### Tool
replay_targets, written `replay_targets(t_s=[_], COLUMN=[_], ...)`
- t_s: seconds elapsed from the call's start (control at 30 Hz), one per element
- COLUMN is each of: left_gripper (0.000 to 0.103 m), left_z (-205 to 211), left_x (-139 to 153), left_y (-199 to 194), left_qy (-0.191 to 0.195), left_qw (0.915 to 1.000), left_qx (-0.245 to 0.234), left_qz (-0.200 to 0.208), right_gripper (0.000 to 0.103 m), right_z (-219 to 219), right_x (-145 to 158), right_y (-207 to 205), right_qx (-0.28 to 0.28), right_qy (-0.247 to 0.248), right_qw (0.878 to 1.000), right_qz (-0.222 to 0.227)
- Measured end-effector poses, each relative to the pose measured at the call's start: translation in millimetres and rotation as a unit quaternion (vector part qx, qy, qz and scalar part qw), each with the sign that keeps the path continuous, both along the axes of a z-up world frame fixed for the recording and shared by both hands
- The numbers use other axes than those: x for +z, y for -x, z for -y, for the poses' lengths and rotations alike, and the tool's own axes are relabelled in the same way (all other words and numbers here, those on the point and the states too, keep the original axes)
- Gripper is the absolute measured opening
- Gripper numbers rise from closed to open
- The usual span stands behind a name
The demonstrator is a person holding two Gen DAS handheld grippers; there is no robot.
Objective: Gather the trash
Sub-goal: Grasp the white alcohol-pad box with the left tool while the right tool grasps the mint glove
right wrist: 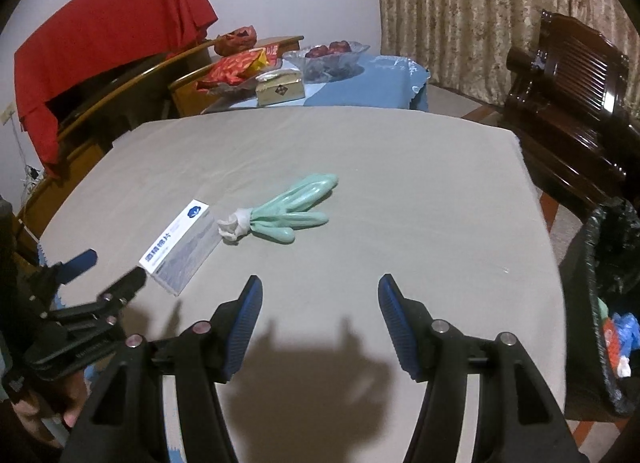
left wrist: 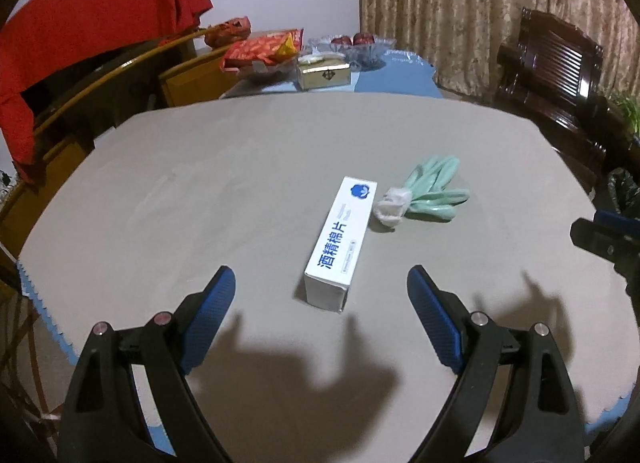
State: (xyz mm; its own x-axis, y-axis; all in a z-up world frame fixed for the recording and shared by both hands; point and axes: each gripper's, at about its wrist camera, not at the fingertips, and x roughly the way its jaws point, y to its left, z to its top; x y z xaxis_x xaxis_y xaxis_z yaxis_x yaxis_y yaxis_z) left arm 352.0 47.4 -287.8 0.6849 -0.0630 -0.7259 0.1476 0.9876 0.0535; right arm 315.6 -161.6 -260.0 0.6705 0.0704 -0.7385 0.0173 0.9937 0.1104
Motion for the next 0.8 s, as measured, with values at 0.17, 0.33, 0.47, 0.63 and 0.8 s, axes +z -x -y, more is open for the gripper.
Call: replay_targets(t_s=[0.17, 0.33, 0.47, 0.63, 0.8], left_gripper=[0.085, 0.085, 0.085, 0.062, 0.034], left_z=[-4, -7, -7, -5, -7], left_x=[-17, -29, -35, -46, -47], left_y=[-16, -30, -38, -48, -53], left_qy=[0.0, 0.0, -0.002, -0.005, 0.001], left_qw=[0.9999, 0.9998, 0.9996, 0.9991, 0.9992], left_qx=[0.003, -0.004, -0.01, -0.018, -0.019], left_qz=[-0.01, -0.019, -0.025, -0.039, -0.034], right_gripper=[0.059, 0.059, 0.059, 0.059, 0.059], right_z=[-7, -17, -24, -33, -34], right_x=[-14, -23, -30, -39, -47], right_y=[-18, -35, -49, -69, -85], right_qx=[0.002, 0.007, 0.013, 0.022, 0.021], right_qy=[-0.001, 0.001, 0.001, 0.001, -0.003], right_qw=[1.0, 1.0, 1.0, 1.0, 1.0], right_qz=[-0.009, -0.013, -0.015, -0.016, -0.016])
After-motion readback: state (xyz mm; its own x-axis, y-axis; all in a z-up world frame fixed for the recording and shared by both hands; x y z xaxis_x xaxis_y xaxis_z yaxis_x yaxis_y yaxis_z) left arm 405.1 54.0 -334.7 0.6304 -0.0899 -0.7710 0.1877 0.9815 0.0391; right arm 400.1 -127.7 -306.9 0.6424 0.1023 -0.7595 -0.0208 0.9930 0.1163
